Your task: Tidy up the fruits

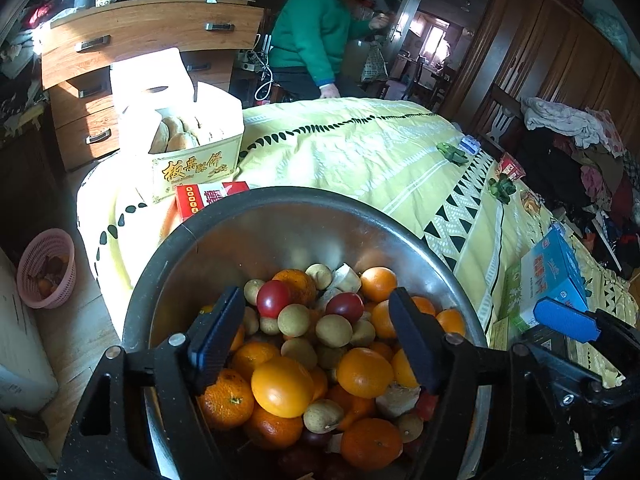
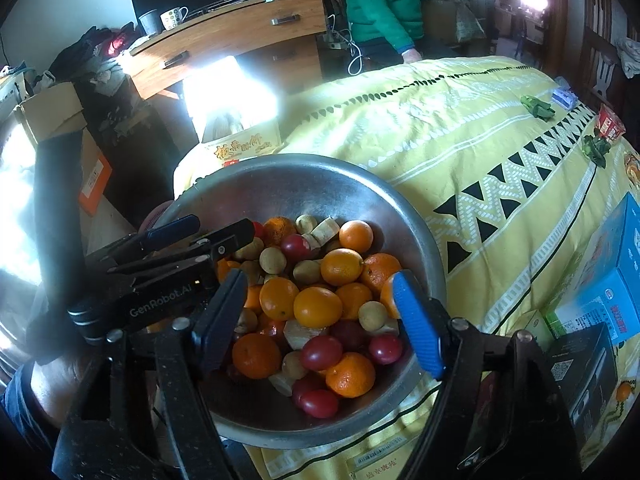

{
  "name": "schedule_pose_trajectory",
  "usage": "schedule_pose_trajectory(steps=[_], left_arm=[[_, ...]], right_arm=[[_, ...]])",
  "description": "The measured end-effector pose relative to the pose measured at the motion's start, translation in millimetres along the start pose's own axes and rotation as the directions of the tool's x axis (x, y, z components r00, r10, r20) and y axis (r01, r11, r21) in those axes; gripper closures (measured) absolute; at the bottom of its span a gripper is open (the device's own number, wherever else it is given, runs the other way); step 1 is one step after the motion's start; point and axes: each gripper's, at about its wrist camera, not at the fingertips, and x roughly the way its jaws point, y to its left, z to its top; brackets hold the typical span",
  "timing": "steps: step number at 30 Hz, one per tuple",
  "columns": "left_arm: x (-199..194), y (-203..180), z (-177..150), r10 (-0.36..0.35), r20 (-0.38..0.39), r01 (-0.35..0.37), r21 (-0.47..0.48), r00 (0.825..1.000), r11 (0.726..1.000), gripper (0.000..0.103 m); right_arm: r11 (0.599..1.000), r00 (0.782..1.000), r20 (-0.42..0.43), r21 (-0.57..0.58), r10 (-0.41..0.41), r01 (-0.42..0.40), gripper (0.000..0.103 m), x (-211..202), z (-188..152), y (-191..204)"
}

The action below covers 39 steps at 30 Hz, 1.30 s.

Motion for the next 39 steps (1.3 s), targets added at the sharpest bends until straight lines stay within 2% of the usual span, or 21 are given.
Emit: schedule_pose_trajectory(steps=[4, 8, 9, 11, 14, 16, 18, 21, 23, 25, 27, 31, 33, 36, 38, 39], left_arm=[[-15.4, -20.9, 3.6, -0.018, 0.025, 0.017, 0.042, 1.000, 0.999, 0.027], [-45.3, -71.4, 5.6, -0.090, 0.087, 0.076, 0.152, 0.992, 0.985, 0.020], [-54.1, -87.3, 5.1, -0.118, 0.103, 0.098, 0.183, 0.988, 0.978, 0.019], [-74.6, -124.7, -0.5, -0.178, 0.139, 0.139, 0.250, 0.974, 0.958, 0.006], [-104.1, -182.5, -17.4, -0.261, 0.185, 0.186, 0.345, 0.947, 0.920, 0.000], [-121.7, -220.8, -33.9, -0.350, 0.184, 0.255, 0.402, 0.918, 0.879, 0.000], [-134.9, -259.4, -54.1, -0.422, 0.155, 0.317, 0.449, 0.893, 0.835, 0.000], [-144.9, -321.6, -99.4, -0.504, 0.056, 0.396, 0.549, 0.862, 0.737, 0.000], [-144.4, -356.3, -135.0, -0.525, -0.001, 0.415, 0.613, 0.851, 0.673, 0.000], [-135.8, -385.2, -169.6, -0.521, -0.061, 0.430, 0.650, 0.851, 0.626, 0.000], [-116.9, -406.5, -199.1, -0.499, -0.139, 0.458, 0.654, 0.855, 0.602, 0.000], [-66.7, -435.4, -252.7, -0.398, -0.266, 0.467, 0.658, 0.878, 0.591, 0.000], [-42.3, -442.3, -274.5, -0.345, -0.287, 0.444, 0.677, 0.894, 0.587, 0.000], [-0.8, -447.4, -296.1, -0.252, -0.319, 0.405, 0.665, 0.914, 0.628, 0.000], [19.3, -448.7, -303.0, -0.204, -0.305, 0.361, 0.664, 0.930, 0.655, 0.000], [27.3, -450.0, -306.5, -0.183, -0.294, 0.339, 0.671, 0.938, 0.659, 0.000]], right_arm=[[1.000, 0.993, 0.114, 0.001, -0.017, 0.017, 0.027, -45.5, -6.9, -4.9], [0.996, 0.969, 0.229, 0.030, -0.091, 0.086, 0.025, -103.9, -32.3, -22.6], [0.991, 0.957, 0.259, 0.045, -0.131, 0.124, 0.023, -121.4, -43.0, -30.2], [0.976, 0.926, 0.308, 0.092, -0.216, 0.198, 0.017, -155.0, -66.4, -49.1], [0.942, 0.885, 0.329, 0.174, -0.330, 0.286, 0.015, -193.2, -101.4, -79.4], [0.904, 0.852, 0.314, 0.235, -0.419, 0.358, 0.012, -218.6, -133.7, -103.6], [0.864, 0.833, 0.266, 0.294, -0.485, 0.409, 0.005, -232.0, -163.8, -129.8], [0.801, 0.824, 0.155, 0.388, -0.544, 0.456, 0.005, -240.7, -212.3, -169.7], [0.756, 0.820, 0.080, 0.447, -0.567, 0.479, 0.005, -241.1, -244.1, -192.2], [0.720, 0.819, 0.014, 0.486, -0.574, 0.496, 0.005, -237.9, -273.4, -211.1], [0.691, 0.821, -0.043, 0.515, -0.570, 0.507, 0.005, -232.2, -299.4, -227.1], [0.655, 0.828, -0.139, 0.547, -0.543, 0.521, 0.005, -217.8, -340.6, -255.9], [0.645, 0.833, -0.164, 0.560, -0.528, 0.519, 0.005, -210.4, -352.6, -267.2], [0.628, 0.831, -0.184, 0.575, -0.525, 0.524, 0.005, -205.5, -368.7, -282.7], [0.612, 0.827, -0.193, 0.588, -0.529, 0.529, 0.005, -200.6, -376.1, -291.4], [0.600, 0.821, -0.202, 0.594, -0.533, 0.536, 0.005, -198.5, -379.3, -295.8]])
